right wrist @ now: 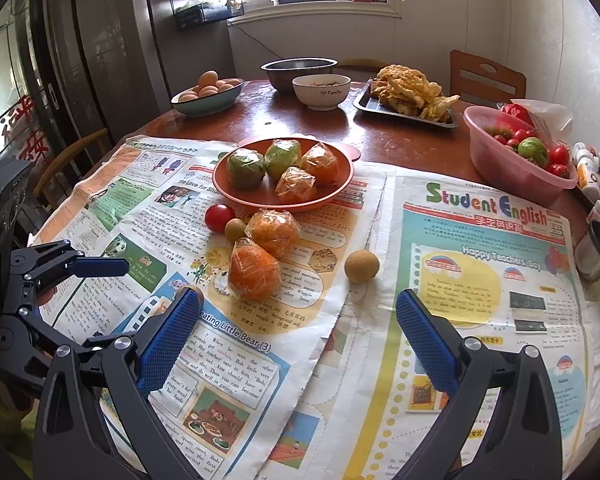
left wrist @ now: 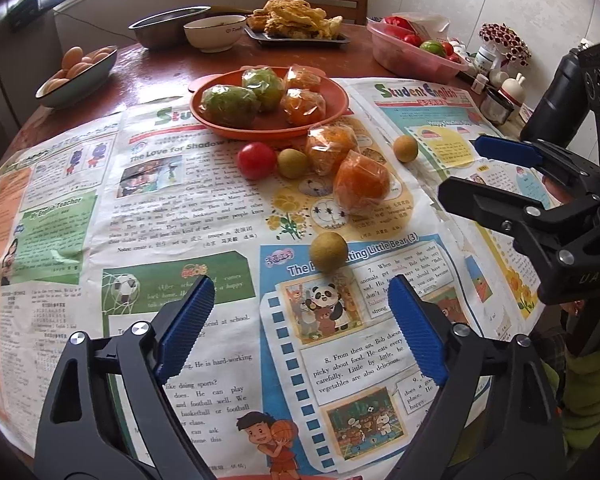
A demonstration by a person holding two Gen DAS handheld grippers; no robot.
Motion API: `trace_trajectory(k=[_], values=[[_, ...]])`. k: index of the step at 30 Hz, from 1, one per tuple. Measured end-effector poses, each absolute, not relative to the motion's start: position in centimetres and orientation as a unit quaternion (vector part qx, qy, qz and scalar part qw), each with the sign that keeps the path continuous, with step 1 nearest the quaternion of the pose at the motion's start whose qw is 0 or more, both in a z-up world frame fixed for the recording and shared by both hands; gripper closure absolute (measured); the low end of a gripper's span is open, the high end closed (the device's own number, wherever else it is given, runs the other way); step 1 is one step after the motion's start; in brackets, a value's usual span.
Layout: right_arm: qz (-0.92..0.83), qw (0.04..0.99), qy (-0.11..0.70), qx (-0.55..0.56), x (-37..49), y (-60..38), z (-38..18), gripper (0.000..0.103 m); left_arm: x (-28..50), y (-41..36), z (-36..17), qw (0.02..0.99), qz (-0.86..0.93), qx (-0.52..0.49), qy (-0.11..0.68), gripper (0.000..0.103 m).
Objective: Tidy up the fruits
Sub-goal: 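Close the right tool on a bagged orange while the left tool grasps a small yellow-green fruit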
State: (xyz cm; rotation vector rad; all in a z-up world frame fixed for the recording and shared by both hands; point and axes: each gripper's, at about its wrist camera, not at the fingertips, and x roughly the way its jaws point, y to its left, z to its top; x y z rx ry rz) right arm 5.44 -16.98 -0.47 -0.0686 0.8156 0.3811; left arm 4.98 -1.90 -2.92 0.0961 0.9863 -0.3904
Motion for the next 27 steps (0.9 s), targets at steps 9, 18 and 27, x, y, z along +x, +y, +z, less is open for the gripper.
trace_trajectory(k=[9,18,27], values=[[0.197,0.89,0.411,-0.017,6.7,-16.4,-1.6,0.005,5.5,-3.0,-3.5,0.854,-0.203,0.049,0.476,0.044],[0.207,0.88,0.426,-0.02,8.1,-15.2,-2.7,0.026,6.0,-3.6,-3.8,0.848,-0.216,0.047,0.482,0.059],[0.229,0.869,0.438,-0.025,9.0,-13.6,-3.6,0.045,6.6,-3.3,-3.9,0.845,-0.218,0.042,0.486,0.067]])
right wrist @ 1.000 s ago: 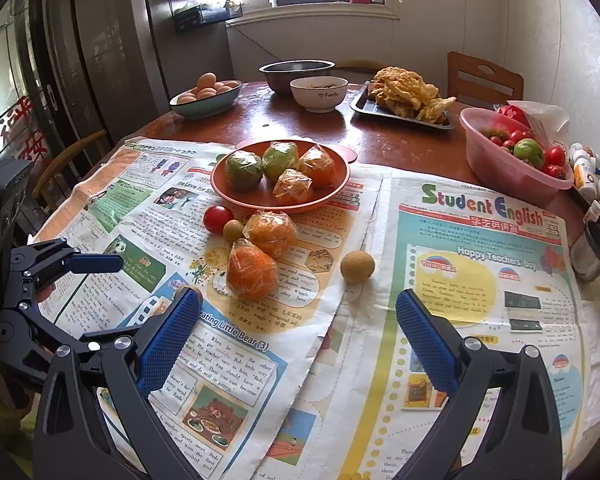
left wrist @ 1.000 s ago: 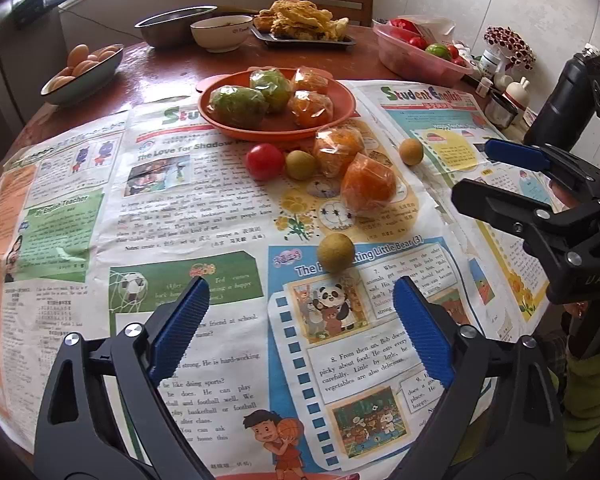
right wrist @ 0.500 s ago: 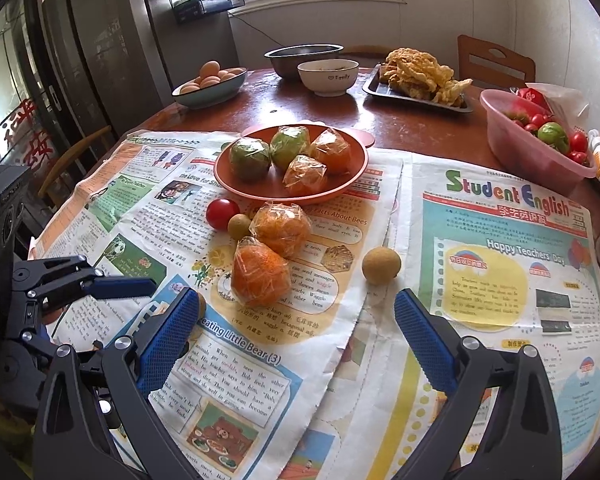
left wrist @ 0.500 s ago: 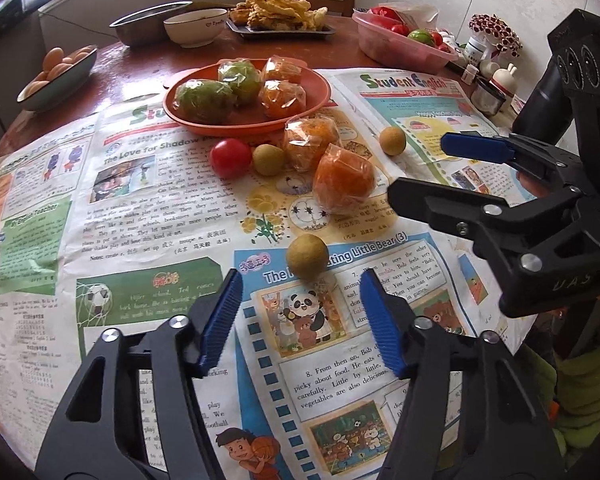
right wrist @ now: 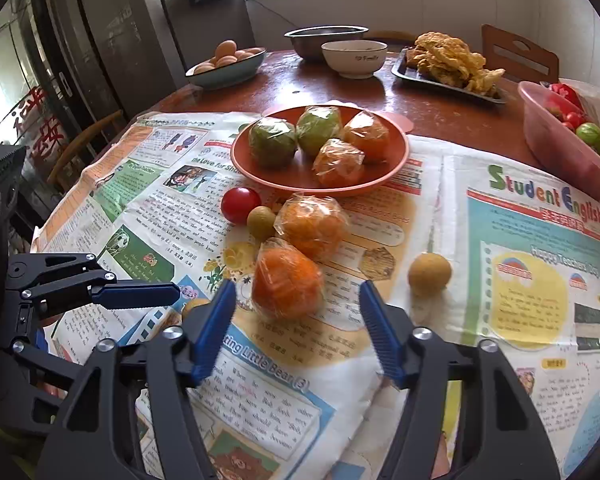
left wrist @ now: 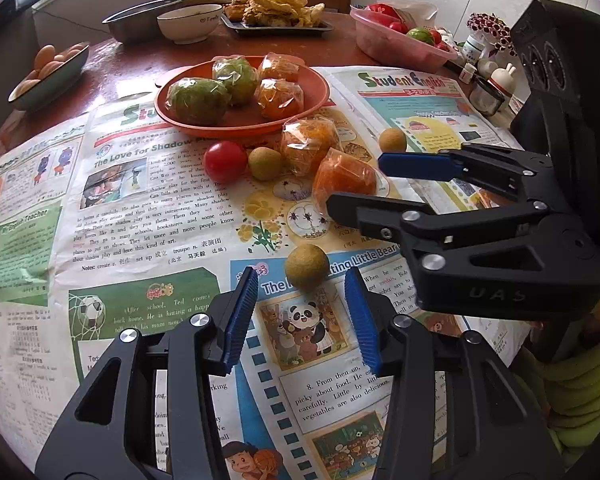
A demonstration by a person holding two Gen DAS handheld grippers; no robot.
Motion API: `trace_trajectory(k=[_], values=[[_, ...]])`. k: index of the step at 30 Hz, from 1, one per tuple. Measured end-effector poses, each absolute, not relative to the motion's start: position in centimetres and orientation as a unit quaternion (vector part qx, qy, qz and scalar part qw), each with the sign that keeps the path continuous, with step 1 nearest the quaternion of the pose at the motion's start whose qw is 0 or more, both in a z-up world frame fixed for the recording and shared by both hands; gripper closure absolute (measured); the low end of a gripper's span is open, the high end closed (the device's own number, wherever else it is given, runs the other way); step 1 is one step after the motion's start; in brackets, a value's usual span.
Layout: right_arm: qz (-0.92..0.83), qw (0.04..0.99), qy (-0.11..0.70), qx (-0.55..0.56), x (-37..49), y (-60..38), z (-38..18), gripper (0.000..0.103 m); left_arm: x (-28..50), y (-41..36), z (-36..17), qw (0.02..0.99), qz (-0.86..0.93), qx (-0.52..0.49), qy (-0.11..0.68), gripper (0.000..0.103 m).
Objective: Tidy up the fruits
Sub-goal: 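Close the right tool on a bagged orange while the left tool grasps a small yellow-green fruit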
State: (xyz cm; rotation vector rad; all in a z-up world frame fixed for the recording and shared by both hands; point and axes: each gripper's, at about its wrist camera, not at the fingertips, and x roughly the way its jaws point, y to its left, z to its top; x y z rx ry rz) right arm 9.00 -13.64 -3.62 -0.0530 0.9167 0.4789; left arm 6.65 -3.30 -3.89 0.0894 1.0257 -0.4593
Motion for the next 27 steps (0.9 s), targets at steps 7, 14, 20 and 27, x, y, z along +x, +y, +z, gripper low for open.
trace_trajectory(k=[7,14,20,27], values=[[0.244,0.863,0.441,-0.027,9.7,-13.0,-4.3,0.065,7.0,-3.1,-3.9,0.844,-0.218,0.041,0.488,0.072],[0.236,0.867,0.439,-0.018,9.7,-14.5,-4.1,0.065,7.6,-3.6,-4.3,0.84,-0.225,0.042,0.492,0.08],[0.228,0.869,0.439,-0.01,9.6,-15.7,-4.2,0.065,7.9,-4.3,-4.3,0.839,-0.231,0.046,0.49,0.086],[0.225,0.872,0.435,-0.004,9.4,-16.4,-3.8,0.065,7.8,-4.3,-4.0,0.841,-0.234,0.046,0.486,0.086]])
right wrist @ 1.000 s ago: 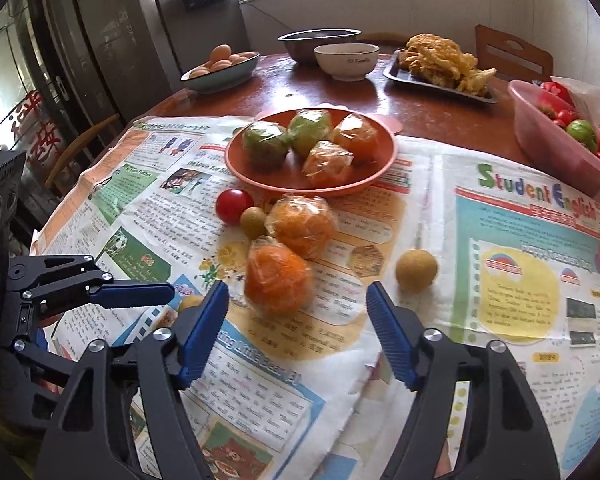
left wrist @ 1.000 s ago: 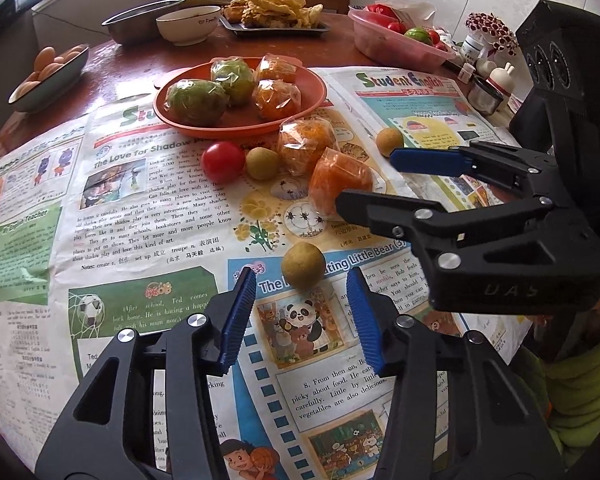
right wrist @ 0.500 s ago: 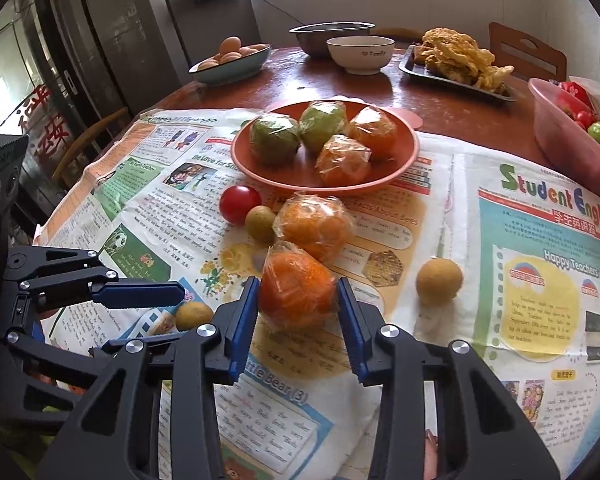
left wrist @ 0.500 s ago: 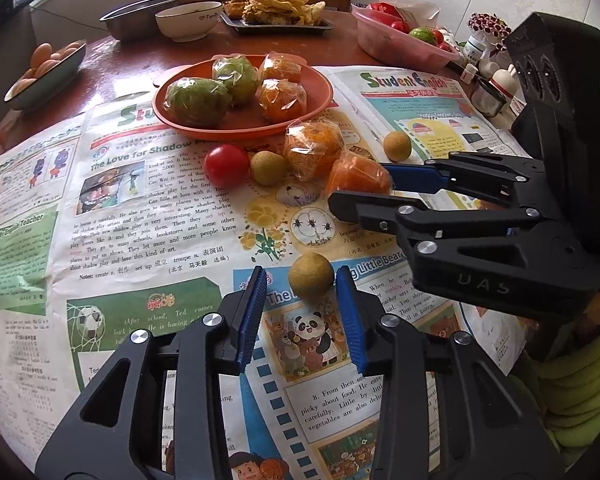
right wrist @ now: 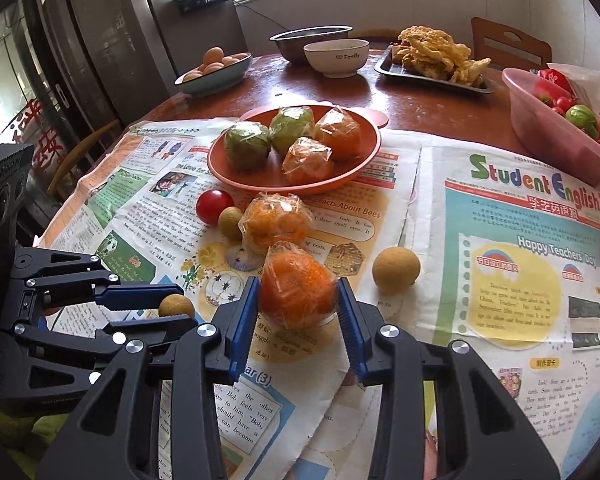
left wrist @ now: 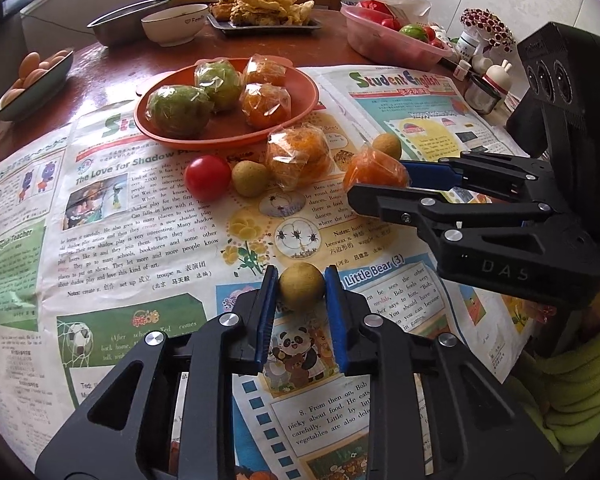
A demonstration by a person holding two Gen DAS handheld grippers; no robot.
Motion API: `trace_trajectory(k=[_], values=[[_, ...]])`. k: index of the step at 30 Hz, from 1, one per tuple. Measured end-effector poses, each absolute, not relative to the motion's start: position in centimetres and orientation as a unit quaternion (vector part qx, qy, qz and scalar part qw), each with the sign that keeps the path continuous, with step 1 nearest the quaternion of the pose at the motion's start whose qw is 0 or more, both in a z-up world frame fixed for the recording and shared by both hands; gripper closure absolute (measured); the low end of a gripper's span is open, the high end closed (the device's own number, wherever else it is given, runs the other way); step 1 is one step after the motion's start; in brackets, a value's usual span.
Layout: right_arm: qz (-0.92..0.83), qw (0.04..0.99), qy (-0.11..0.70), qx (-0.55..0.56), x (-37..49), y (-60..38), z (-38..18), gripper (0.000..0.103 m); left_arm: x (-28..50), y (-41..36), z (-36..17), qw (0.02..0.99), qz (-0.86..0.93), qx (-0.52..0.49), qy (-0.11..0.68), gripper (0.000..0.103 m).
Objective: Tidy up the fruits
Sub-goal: 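Close the right tool on a bagged orange while the left tool grasps a small yellow-green fruit, then lift and carry the bagged orange and small fruit over the orange plate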
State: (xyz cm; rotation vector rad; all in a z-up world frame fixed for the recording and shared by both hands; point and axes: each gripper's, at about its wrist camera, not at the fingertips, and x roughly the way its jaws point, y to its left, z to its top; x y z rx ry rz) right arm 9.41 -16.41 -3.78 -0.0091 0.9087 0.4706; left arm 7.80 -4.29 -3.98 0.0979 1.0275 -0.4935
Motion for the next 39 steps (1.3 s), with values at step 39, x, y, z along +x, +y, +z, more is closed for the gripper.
trace_trajectory(k=[39], values=[[0.205,0.901,0.382,-0.008,12.2,-18.2,2.2,0.066,14.5,-1.7,3.1,0.879,-0.203,0.017,0.431,0.087]])
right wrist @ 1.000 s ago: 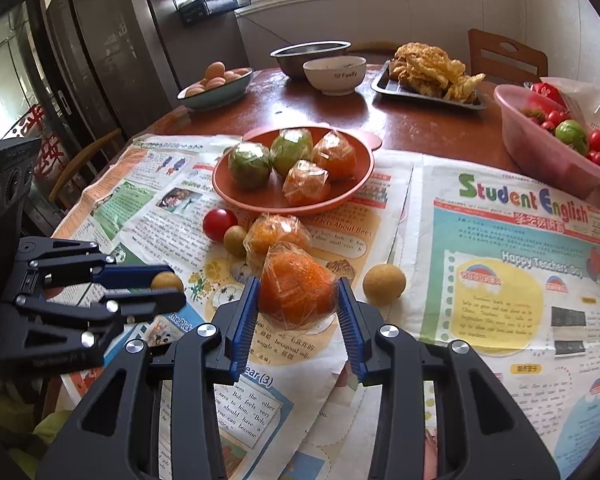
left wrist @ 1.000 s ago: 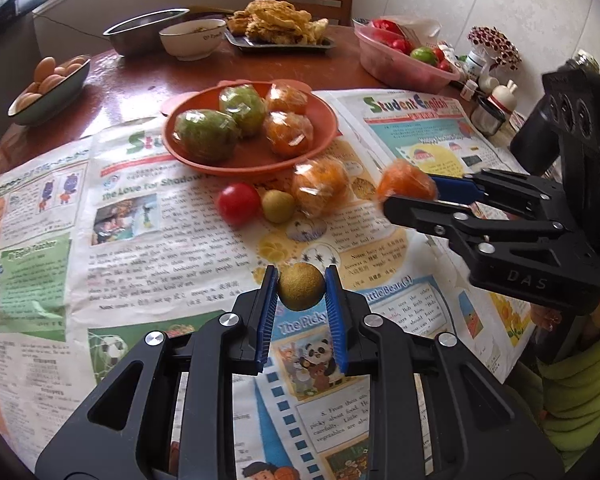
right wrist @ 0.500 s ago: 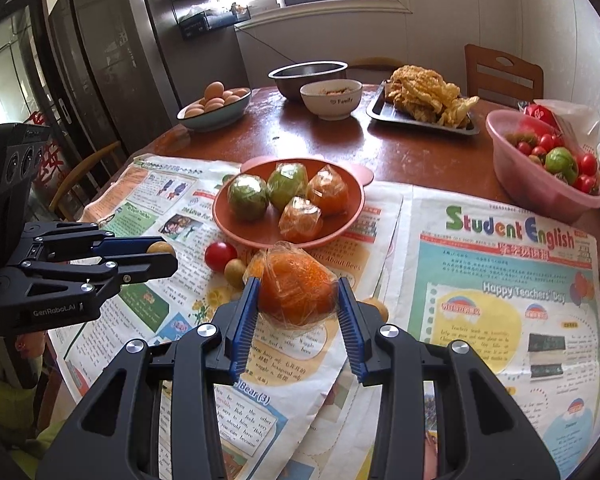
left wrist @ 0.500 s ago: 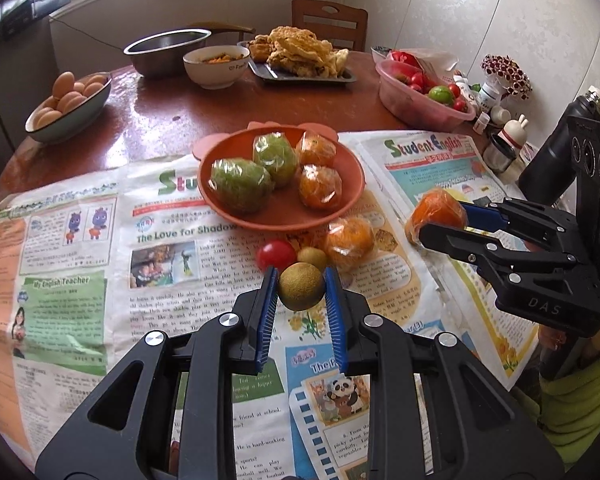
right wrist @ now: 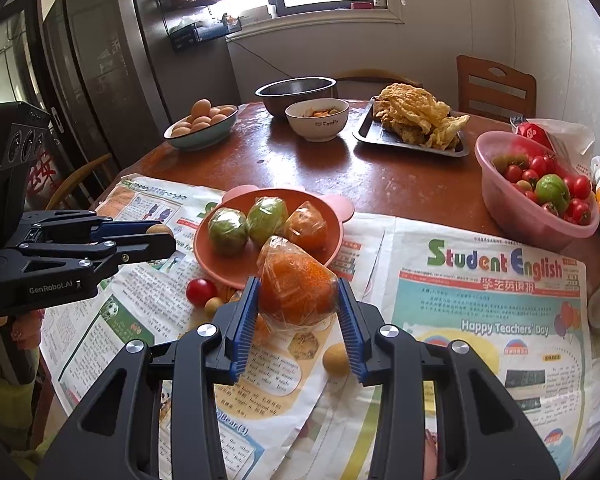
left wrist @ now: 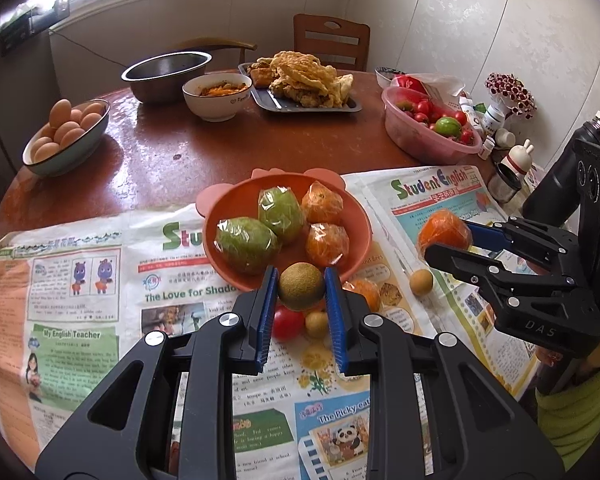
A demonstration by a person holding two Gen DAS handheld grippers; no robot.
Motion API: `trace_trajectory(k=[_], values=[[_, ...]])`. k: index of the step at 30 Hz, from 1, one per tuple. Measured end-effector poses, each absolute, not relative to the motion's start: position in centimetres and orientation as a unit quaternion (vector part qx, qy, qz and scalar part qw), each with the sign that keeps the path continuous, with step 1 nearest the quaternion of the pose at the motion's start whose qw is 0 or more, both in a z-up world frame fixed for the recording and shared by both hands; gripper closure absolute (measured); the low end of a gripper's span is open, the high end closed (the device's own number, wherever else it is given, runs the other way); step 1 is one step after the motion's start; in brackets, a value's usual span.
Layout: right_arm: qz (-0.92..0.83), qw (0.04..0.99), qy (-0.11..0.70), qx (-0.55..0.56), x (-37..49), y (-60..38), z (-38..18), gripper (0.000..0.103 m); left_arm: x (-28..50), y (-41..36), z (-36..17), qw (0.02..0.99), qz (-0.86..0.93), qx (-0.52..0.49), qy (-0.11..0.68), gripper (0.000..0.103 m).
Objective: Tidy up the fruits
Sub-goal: 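Lift and carry the bagged orange and small fruit over the orange plate, then lower both fruits into the orange plate and open both tools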
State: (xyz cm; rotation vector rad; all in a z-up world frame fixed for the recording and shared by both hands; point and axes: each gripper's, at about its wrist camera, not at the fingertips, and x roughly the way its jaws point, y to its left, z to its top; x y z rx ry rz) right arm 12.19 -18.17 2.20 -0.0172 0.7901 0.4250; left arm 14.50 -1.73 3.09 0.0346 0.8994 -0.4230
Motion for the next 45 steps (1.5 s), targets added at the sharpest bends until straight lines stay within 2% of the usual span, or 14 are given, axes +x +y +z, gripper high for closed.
trace_trajectory(k=[20,45], values=[[0.201,0.905,0.375,-0.007,16.8,-18.5,3.2,0.066,18.1,-2.9,1.6,0.87,-0.204,0.006,0.449,0.087],[0.226,0.885,0.408,-0.008,19.7,-16.6,-0.4,0.065,19.9,-3.7,-2.6,0.85,-0.202,0.009,0.487,0.087]])
